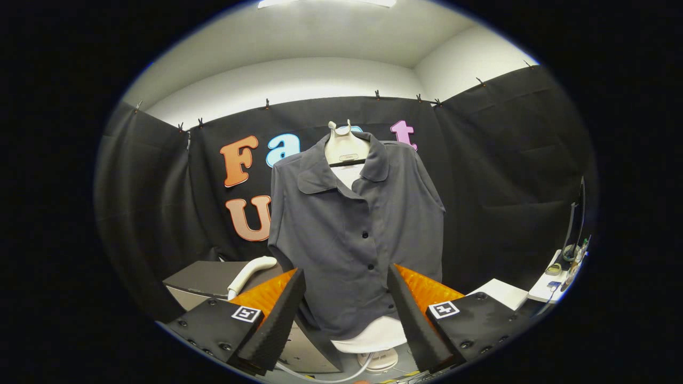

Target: Iron the clothes twice with a garment steamer, once on the left side and once on the right side.

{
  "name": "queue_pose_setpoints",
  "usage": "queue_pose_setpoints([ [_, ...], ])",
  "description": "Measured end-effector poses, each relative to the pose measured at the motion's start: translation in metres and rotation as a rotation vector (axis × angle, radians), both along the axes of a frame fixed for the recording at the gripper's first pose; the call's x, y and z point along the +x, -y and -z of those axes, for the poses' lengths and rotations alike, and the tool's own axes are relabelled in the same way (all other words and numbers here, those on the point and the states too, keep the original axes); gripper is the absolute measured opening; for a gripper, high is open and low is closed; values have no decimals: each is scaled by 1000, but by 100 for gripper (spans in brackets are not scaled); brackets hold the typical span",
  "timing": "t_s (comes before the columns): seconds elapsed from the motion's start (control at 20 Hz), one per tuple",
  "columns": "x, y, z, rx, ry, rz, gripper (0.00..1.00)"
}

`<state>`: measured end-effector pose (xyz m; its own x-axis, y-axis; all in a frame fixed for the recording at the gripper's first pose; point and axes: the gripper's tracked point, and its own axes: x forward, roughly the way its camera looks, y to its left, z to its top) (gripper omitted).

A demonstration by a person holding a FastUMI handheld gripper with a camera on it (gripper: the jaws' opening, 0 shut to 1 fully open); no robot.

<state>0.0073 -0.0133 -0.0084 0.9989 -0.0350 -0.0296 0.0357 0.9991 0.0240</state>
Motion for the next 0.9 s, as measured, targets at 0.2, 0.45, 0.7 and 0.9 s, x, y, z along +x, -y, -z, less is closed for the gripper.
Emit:
queue_pose_setpoints([
  [0.2,-4,-2,2,10,-8,-7,98],
  [0.45,-7,-7,2,21,-10,-18,98],
  [0.7,1,-33,9,0,-35,-59,98],
  [0.9,13,-71,7,-22,-45,-129,98],
])
